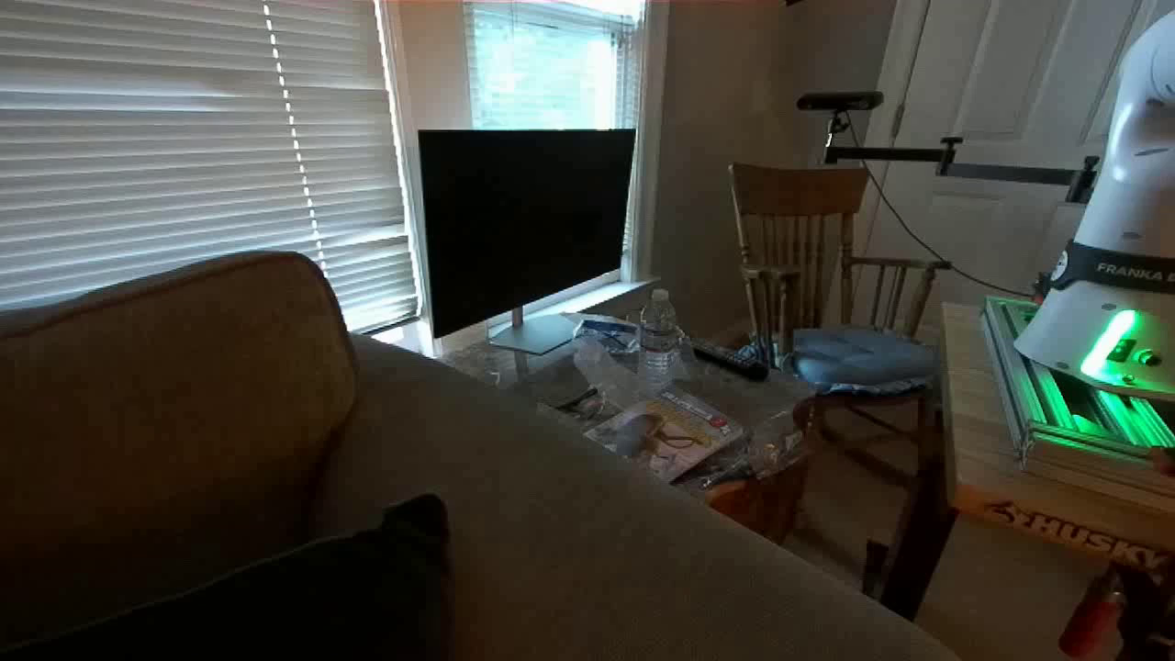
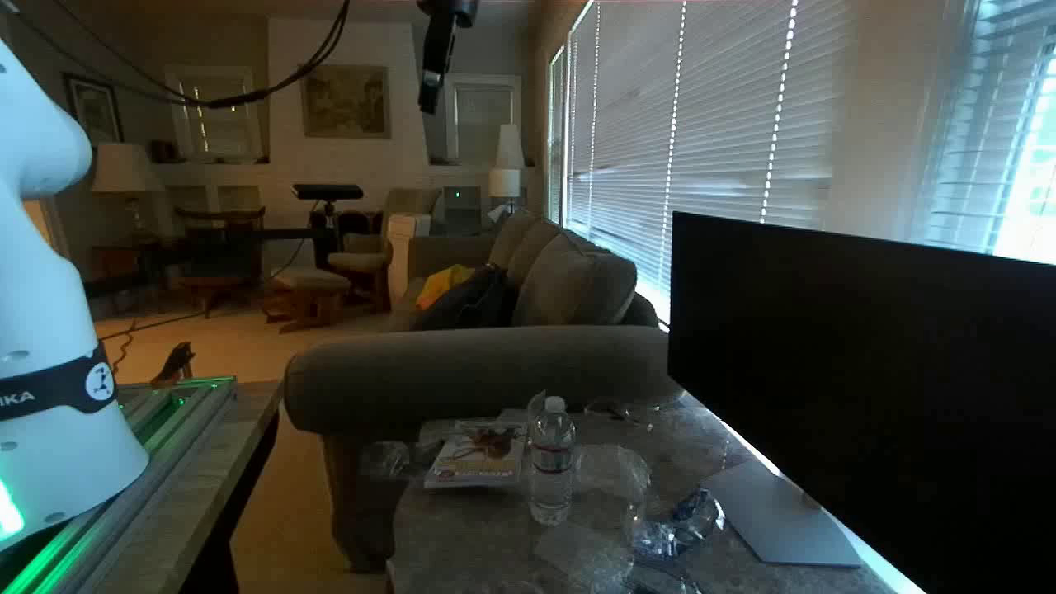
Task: Put the black remote control on the right armrest of the sofa.
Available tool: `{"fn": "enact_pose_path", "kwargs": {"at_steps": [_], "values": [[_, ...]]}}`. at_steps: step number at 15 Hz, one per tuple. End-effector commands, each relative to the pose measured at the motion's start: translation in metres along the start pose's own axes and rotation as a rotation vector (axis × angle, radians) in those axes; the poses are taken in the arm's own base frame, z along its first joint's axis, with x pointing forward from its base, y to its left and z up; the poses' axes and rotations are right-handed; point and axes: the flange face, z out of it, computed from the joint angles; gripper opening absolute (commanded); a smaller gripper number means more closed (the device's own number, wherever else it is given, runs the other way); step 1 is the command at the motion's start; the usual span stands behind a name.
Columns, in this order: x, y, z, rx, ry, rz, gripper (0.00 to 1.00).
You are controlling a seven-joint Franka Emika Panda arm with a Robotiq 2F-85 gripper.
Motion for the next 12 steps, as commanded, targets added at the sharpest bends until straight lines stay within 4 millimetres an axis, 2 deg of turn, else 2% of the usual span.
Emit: {"fn": "enact_pose_path", "kwargs": {"at_steps": [1,8,10,12], "values": [[0.0,0.0,0.0,0.0,0.0,0.0,1.0],[0.0,0.0,0.0,0.0,0.0,0.0,1.0],[0.013,0.003,0.005,0.036,0.034,0.04,1.0],[0.034,0.018,0.015,0.052,0.077,0.084,1.0]]}}
